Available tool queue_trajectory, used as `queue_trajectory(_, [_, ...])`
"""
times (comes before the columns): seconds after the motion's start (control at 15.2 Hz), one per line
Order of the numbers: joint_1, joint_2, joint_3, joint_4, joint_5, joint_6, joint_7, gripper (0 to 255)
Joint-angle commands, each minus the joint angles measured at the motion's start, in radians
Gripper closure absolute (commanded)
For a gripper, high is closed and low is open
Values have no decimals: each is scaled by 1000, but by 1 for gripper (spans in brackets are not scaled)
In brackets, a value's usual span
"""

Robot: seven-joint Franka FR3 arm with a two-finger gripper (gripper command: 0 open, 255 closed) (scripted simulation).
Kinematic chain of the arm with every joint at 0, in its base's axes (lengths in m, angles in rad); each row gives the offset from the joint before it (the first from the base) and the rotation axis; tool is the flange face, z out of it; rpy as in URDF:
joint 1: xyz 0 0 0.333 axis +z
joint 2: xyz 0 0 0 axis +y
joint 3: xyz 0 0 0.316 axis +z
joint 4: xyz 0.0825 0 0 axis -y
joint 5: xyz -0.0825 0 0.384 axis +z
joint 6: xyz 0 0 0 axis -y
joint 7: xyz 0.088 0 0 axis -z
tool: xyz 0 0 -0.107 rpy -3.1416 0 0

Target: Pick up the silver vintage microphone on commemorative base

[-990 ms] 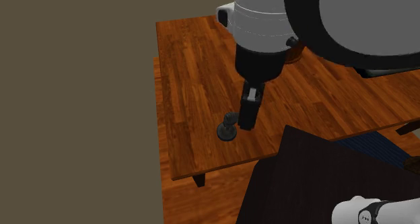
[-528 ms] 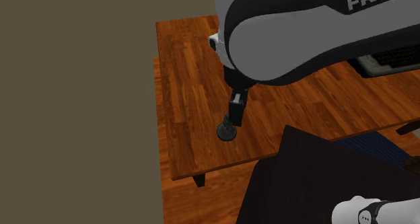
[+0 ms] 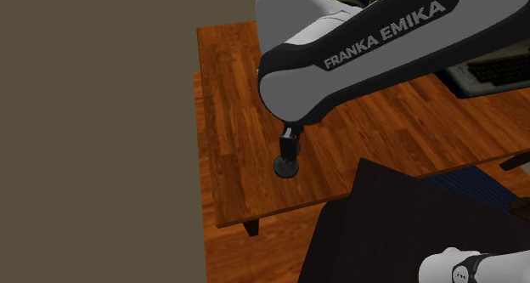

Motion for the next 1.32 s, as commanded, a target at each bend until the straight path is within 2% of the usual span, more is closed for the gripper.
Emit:
queue_trajectory(0.0, [-1,22,0,-8,5,30,-5,0])
queue_trajectory(0.26, [-2,51,1,-14,12,64,-10,0])
queue_trajectory(0.33, [-1,48,1,-16,11,63,-9,255])
queue_trajectory(0.92, [-2,51,1,-14,12,64,-10,255])
queue_trajectory(1.25, [0,-3,-1,0,-1,-3,0,255])
